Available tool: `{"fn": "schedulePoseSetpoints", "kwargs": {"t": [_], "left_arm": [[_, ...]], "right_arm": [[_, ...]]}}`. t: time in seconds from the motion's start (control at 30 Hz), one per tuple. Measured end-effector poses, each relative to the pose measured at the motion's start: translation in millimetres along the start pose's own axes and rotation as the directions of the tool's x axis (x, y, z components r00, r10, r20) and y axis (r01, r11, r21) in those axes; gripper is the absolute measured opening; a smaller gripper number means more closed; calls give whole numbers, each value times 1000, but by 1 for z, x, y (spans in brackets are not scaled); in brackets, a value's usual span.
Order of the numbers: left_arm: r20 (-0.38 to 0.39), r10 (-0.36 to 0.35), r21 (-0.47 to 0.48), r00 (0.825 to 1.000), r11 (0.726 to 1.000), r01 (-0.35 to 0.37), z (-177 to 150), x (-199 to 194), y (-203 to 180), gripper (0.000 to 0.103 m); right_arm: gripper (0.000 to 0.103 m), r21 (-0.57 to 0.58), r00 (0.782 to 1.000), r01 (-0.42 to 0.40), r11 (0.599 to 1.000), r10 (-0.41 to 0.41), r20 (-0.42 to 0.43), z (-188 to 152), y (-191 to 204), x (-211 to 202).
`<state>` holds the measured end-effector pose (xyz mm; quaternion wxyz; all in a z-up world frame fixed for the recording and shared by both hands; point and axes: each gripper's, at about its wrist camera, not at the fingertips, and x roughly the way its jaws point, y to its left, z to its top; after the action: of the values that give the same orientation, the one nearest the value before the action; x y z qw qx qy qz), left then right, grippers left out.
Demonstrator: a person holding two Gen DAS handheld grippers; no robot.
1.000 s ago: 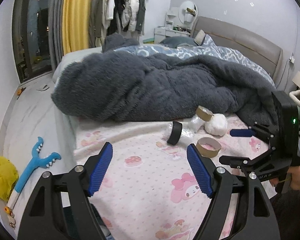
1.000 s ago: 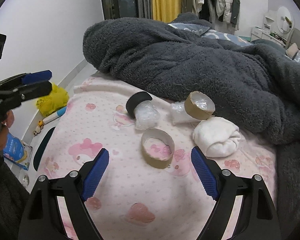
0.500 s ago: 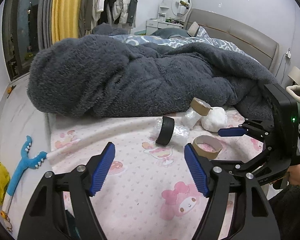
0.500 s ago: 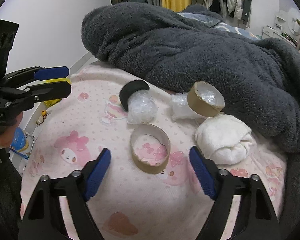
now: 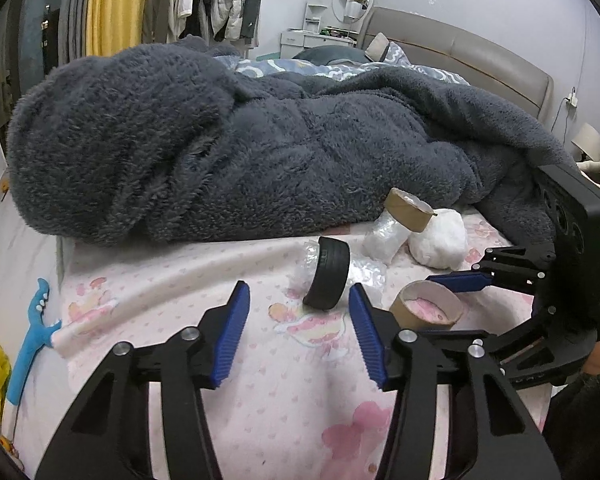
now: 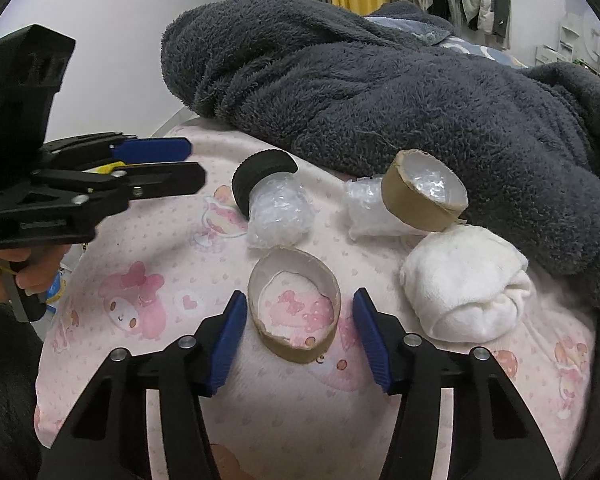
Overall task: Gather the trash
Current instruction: 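Grasp the brown tape ring with the right tool while the left tool grasps the black roll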
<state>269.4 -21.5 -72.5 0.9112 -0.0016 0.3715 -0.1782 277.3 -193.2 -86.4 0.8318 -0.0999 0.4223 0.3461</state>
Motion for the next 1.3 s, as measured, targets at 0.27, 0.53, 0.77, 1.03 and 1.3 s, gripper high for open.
{"fn": "schedulePoseSetpoints", "kwargs": {"t": [0.27, 0.53, 0.77, 1.03, 1.3], "left_arm": [[4, -7, 14, 1000, 1000, 7, 5, 13, -9, 47], [0, -12, 22, 1000, 1000, 12, 8, 20, -16, 43], [-9, 2, 18, 1000, 1000, -2, 9, 24, -18, 37], [-35, -13, 0, 999, 1000, 13, 11, 28, -18, 26], [-31, -10, -6, 999, 1000, 9, 13, 23, -20, 24]], "right_arm": [[42, -23, 1000, -15, 1000, 16, 13, -2, 0, -1], [41, -23, 999, -23, 999, 24, 33, -1, 0, -7], [41, -17, 999, -25, 1000, 25, 38, -3, -2, -11], [41, -18, 999, -27, 999, 28, 39, -3, -2, -15], [41, -20, 999, -17, 1000, 18, 51, 2, -1, -25]]}}
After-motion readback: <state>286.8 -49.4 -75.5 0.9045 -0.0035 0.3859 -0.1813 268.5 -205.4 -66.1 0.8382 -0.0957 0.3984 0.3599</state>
